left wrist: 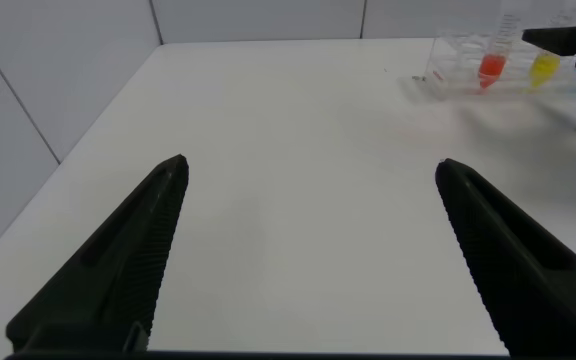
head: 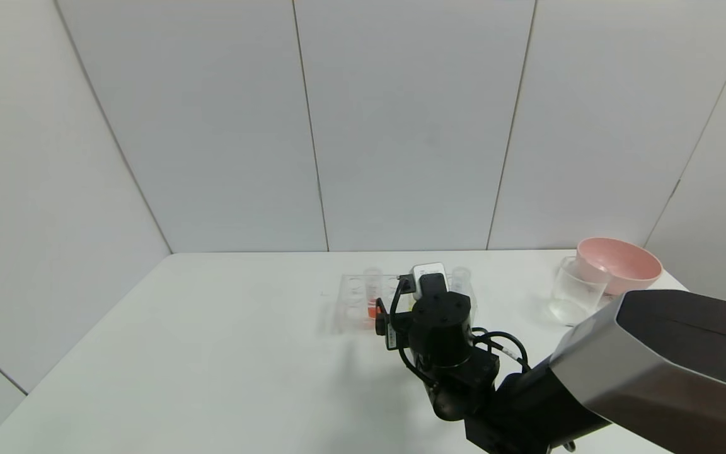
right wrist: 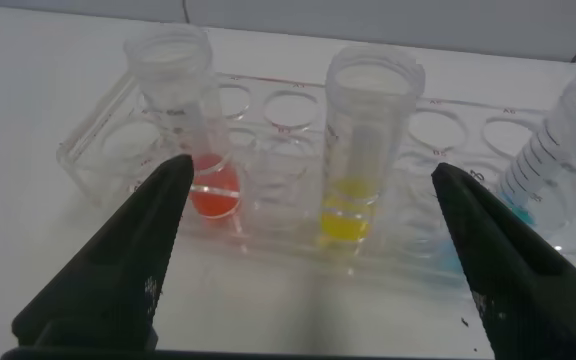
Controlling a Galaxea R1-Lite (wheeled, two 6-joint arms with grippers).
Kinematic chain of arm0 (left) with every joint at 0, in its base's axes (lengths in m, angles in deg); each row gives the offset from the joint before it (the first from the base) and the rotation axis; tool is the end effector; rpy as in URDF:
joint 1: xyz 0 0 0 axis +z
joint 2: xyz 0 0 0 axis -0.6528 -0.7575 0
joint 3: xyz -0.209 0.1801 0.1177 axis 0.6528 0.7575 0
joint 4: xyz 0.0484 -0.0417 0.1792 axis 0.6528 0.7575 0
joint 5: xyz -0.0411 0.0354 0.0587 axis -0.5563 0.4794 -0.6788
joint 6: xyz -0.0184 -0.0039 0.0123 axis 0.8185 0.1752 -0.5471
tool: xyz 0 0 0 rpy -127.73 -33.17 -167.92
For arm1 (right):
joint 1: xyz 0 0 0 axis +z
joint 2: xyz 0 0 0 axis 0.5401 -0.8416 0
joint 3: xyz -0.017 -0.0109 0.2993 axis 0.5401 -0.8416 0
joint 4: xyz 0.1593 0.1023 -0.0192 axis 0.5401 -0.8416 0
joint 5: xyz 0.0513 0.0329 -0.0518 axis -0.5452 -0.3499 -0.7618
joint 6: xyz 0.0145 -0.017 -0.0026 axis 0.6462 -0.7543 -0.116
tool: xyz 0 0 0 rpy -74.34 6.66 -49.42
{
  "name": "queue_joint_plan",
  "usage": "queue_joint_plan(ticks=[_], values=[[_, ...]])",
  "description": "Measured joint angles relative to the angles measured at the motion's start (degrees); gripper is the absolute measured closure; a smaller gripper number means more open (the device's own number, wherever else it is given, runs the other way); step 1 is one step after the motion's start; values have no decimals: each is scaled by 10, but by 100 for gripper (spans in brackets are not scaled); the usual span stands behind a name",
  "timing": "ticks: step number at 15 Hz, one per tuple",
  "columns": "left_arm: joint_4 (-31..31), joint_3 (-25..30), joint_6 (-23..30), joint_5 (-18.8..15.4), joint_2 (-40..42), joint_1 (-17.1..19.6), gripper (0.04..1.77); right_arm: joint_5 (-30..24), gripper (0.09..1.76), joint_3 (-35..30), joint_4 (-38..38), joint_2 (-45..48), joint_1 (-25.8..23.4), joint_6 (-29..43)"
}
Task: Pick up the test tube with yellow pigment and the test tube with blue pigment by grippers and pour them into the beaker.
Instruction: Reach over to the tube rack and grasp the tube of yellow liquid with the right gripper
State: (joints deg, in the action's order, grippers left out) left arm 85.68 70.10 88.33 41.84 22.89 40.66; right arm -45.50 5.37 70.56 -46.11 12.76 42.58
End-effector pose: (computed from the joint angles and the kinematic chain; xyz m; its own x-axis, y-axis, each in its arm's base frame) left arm -0.0226 0.0001 0.0757 1.0000 -0.0017 -0.0025 0.0016 1.0000 -0.0042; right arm 0.3103 0.2972 0.0659 0.9709 0.1854 -0.1516 -0.1817 0.9826 0.0376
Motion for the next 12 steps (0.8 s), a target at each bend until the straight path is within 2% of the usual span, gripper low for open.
queue_joint_plan(ticks=[5, 7, 12], values=[[0, 0, 0, 0, 0, 0, 5, -6, 14, 78, -11, -50, -27, -25], [0, 0, 0, 0, 0, 0, 5, -23, 14, 90, -8, -60, -34, -25], [0, 0, 0, 0, 0, 0, 5, -28, 16, 110, -13, -69, -38, -32]])
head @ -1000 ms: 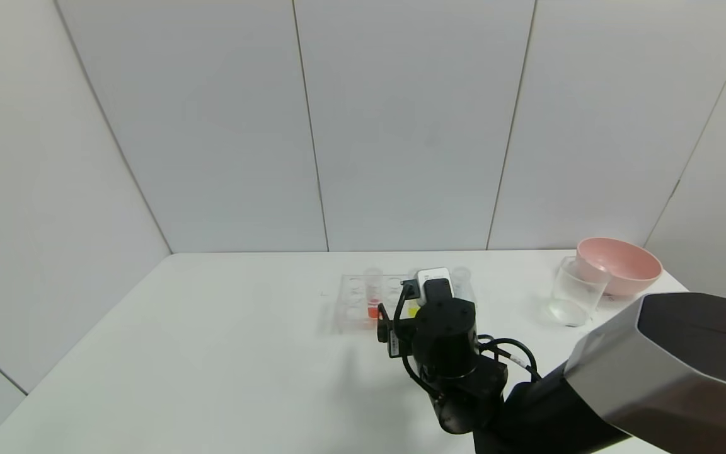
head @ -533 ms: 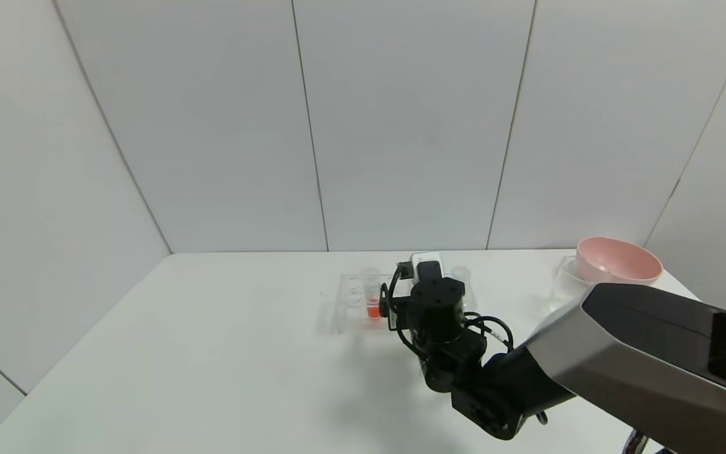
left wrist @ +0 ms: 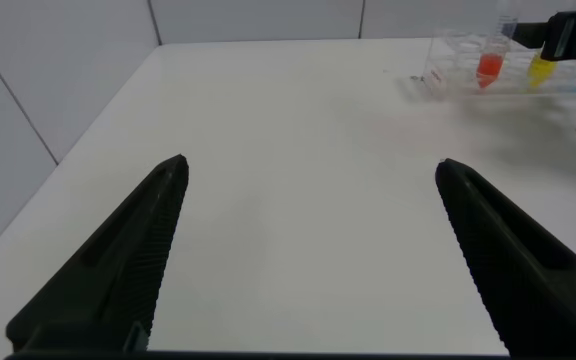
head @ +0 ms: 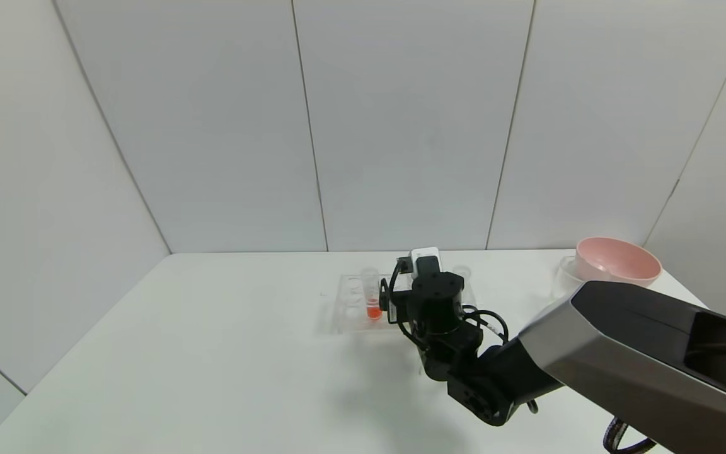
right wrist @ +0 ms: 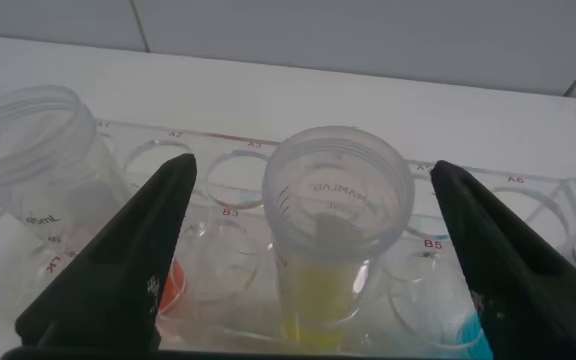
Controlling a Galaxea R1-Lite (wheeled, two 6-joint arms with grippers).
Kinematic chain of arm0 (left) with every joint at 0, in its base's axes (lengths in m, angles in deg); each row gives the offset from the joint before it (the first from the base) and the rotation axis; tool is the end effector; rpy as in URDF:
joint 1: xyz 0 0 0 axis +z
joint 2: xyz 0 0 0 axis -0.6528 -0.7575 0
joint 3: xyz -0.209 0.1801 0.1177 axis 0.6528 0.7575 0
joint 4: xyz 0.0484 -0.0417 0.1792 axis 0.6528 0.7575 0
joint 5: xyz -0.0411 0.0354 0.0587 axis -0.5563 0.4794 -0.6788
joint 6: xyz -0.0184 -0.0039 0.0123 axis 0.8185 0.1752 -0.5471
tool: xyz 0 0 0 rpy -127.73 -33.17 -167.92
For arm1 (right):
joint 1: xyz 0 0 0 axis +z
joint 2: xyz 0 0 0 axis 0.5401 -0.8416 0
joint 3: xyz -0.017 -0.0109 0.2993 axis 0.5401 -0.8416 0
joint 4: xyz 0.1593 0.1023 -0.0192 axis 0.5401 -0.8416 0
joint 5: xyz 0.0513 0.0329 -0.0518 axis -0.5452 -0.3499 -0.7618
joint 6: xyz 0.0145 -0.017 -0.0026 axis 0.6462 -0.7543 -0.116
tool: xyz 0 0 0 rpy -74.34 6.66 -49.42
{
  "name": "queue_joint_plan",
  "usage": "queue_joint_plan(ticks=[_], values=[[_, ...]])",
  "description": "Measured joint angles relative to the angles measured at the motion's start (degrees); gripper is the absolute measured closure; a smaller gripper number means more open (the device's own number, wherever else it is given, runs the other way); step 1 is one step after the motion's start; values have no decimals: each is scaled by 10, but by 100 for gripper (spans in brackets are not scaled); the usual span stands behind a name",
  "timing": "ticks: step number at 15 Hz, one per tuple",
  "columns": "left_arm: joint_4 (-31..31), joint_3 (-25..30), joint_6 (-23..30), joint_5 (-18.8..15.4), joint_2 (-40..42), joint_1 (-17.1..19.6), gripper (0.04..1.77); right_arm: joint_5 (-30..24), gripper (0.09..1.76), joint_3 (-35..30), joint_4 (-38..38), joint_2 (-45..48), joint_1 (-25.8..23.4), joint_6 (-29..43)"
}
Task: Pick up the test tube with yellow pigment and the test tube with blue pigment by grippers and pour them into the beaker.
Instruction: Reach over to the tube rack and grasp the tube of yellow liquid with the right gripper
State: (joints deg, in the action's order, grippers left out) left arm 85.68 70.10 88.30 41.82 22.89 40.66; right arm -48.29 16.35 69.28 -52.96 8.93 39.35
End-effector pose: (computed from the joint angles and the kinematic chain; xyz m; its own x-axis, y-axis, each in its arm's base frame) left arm -0.0226 0.0000 0.0757 1.0000 -0.0020 -0.0025 0.0020 1.0000 -0.0037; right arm 0.3558 0.3004 0.0548 0.9783 0.1724 -0.1146 -0.1717 0.9850 0.0155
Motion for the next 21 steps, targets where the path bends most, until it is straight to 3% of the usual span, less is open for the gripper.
queue_joint_plan(ticks=[8, 9, 12, 17, 21], values=[[0, 0, 0, 0, 0, 0, 5, -1, 18, 5, 2, -8, -2, -2], [0, 0, 0, 0, 0, 0, 5, -2, 23, 5, 2, -8, -2, -3], [0, 0, 0, 0, 0, 0, 5, -4, 71, 4, 1, -9, 0, -3], [0, 0, 0, 0, 0, 0, 5, 0, 127, 0, 2, -9, -1, -4], [0, 0, 0, 0, 0, 0, 5, 1, 126, 0, 1, -8, 1, -4]])
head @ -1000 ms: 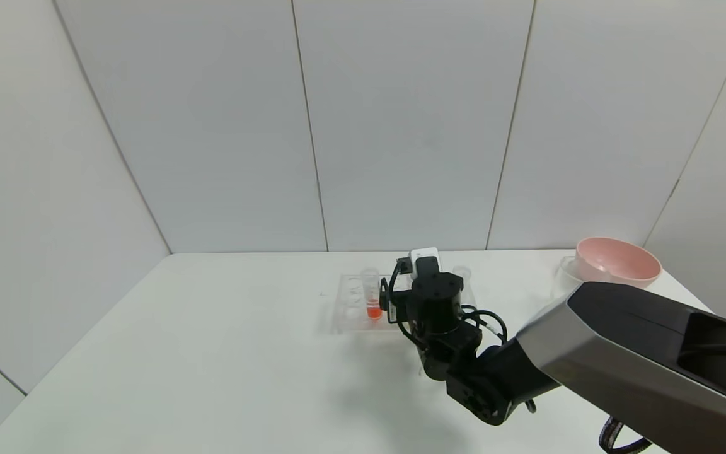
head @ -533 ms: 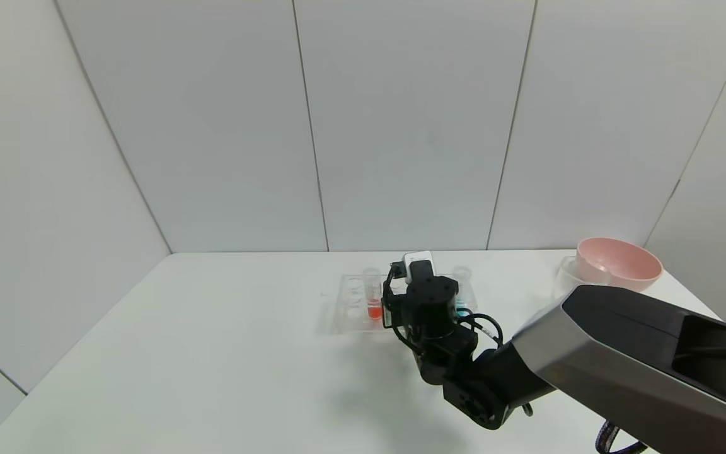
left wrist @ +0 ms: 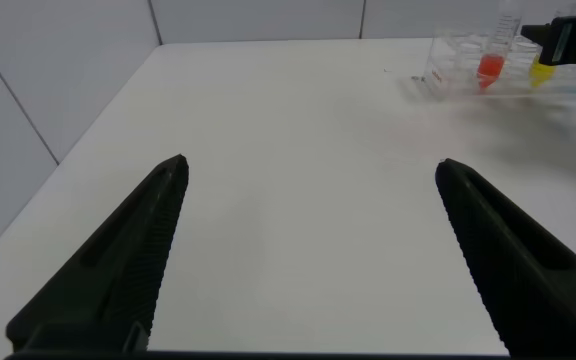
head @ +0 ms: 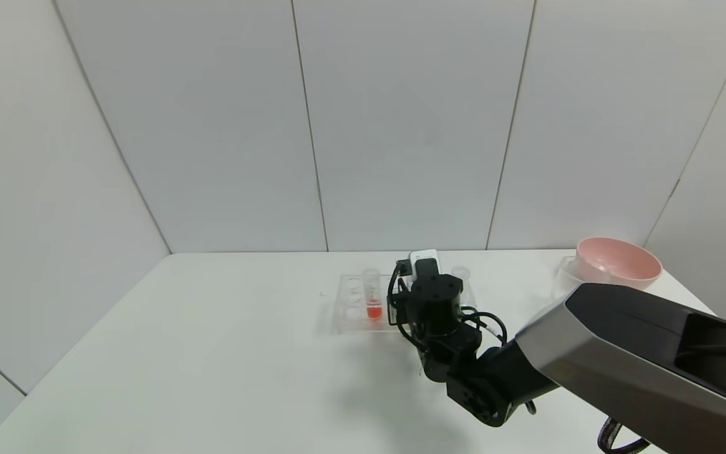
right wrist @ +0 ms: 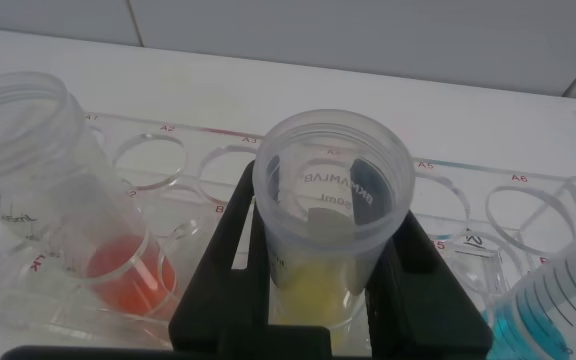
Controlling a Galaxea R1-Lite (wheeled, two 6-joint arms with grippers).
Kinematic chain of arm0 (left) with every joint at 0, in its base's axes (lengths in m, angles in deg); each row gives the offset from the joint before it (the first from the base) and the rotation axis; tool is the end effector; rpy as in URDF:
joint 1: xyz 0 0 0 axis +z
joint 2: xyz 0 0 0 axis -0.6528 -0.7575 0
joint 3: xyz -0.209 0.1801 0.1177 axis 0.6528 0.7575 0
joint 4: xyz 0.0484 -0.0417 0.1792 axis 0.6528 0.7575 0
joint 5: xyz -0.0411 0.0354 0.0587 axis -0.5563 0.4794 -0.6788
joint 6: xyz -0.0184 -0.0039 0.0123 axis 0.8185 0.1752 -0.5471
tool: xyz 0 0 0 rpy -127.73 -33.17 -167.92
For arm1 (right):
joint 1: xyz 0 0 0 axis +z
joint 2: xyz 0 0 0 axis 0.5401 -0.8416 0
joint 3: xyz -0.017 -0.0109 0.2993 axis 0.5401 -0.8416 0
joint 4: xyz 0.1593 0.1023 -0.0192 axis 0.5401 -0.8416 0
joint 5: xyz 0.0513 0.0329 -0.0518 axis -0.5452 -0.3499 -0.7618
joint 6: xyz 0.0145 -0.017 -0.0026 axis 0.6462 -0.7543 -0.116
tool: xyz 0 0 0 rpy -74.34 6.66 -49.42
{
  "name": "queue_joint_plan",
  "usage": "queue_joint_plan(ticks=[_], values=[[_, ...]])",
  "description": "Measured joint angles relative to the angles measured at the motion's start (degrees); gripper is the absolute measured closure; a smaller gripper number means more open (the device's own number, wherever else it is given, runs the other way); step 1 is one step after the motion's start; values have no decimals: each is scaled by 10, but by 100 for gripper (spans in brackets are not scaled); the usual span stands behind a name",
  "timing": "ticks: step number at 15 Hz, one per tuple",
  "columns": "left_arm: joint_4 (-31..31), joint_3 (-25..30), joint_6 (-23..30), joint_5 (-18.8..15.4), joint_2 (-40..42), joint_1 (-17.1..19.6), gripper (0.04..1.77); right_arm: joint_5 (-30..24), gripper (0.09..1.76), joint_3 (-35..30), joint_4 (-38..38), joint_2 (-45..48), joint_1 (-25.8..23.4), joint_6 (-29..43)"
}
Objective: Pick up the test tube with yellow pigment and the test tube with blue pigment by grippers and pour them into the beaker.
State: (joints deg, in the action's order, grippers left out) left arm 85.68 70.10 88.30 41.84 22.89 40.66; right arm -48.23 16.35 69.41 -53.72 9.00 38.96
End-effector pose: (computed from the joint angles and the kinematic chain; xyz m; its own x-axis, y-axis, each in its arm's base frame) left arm -0.0226 0.0001 0.0757 1.0000 -0.0017 -0.0025 0.0016 1.0000 -0.0037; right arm 0.3560 0.3013 0.0488 0.9773 0.1717 -0.1238 -0.1727 0.9850 0.0028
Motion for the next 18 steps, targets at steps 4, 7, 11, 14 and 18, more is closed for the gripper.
queue_joint_plan(ticks=[4, 7, 11, 14, 18], values=[[0, 0, 0, 0, 0, 0, 5, 0, 126, 0, 0, 0, 1, 0], [0, 0, 0, 0, 0, 0, 5, 0, 126, 0, 0, 1, 2, 0], [0, 0, 0, 0, 0, 0, 5, -1, 126, 2, 2, 14, 2, -25], [0, 0, 0, 0, 0, 0, 5, -2, 126, 4, 4, 37, 2, -48], [0, 0, 0, 0, 0, 0, 5, -3, 126, 0, 3, 64, 7, -53]])
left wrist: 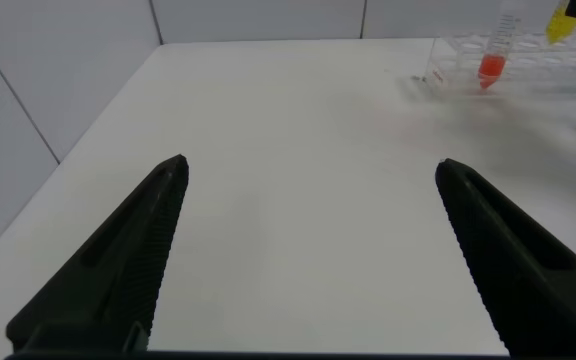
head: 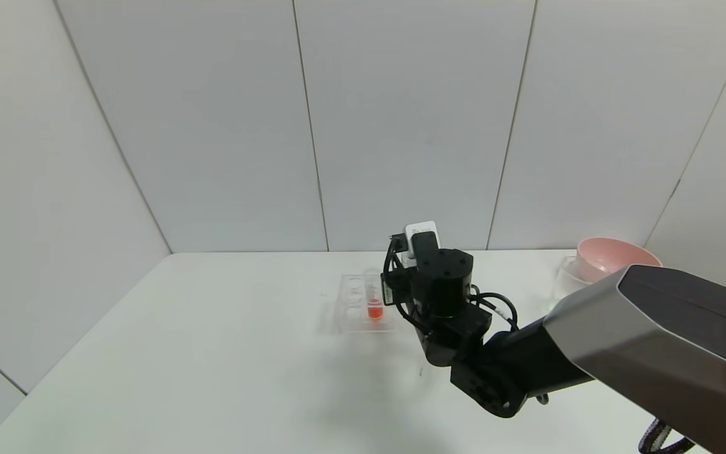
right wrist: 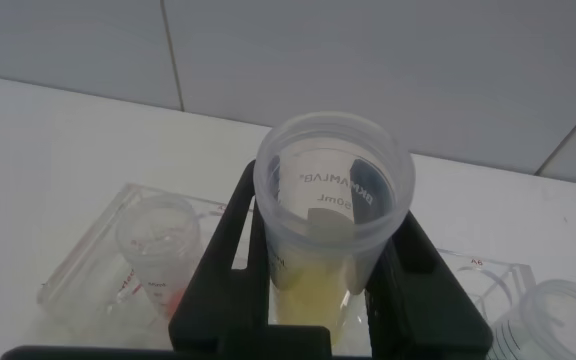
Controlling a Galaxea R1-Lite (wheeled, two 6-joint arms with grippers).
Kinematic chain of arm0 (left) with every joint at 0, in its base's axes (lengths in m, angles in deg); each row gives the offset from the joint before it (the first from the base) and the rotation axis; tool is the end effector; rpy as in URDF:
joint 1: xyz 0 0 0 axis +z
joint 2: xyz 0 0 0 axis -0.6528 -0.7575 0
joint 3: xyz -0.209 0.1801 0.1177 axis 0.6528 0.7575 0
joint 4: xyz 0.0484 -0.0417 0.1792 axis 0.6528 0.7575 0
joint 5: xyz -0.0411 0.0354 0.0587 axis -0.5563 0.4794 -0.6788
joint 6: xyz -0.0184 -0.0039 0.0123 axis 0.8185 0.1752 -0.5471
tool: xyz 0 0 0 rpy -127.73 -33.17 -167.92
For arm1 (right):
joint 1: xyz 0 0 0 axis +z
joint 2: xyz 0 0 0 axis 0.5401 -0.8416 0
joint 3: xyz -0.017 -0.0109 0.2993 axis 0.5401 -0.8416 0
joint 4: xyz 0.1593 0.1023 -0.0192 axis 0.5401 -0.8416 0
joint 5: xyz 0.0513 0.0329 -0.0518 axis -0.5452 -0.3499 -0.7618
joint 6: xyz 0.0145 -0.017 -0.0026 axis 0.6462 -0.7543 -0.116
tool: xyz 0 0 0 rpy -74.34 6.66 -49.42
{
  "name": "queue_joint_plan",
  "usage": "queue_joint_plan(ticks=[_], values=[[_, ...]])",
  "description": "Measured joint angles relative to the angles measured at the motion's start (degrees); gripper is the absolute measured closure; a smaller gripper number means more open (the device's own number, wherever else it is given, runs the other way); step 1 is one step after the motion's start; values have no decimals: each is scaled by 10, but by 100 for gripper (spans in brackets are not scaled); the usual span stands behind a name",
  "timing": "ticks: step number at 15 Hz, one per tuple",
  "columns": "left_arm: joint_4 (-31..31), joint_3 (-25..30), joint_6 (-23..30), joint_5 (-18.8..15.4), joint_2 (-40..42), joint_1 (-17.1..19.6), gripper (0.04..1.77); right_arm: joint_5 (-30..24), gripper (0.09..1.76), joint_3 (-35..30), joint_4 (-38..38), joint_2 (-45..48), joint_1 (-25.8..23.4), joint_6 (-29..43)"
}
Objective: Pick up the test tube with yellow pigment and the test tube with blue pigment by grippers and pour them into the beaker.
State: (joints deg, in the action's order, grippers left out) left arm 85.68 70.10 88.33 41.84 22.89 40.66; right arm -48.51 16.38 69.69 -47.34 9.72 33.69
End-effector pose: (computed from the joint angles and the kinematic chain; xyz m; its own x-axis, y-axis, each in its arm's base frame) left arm -0.0226 0.0001 0.0757 1.0000 -0.0017 -0.0025 0.0016 1.0000 -0.0042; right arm 0.3460 0.3003 0.1010 0.9806 0.1946 -0.0247 -0.1952 0.9804 -0.0277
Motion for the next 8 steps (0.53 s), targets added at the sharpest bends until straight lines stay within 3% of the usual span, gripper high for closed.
queue_joint_plan(ticks=[8], values=[[0, 0, 0, 0, 0, 0, 5, 3, 126, -3, 0, 8, -1, -5]])
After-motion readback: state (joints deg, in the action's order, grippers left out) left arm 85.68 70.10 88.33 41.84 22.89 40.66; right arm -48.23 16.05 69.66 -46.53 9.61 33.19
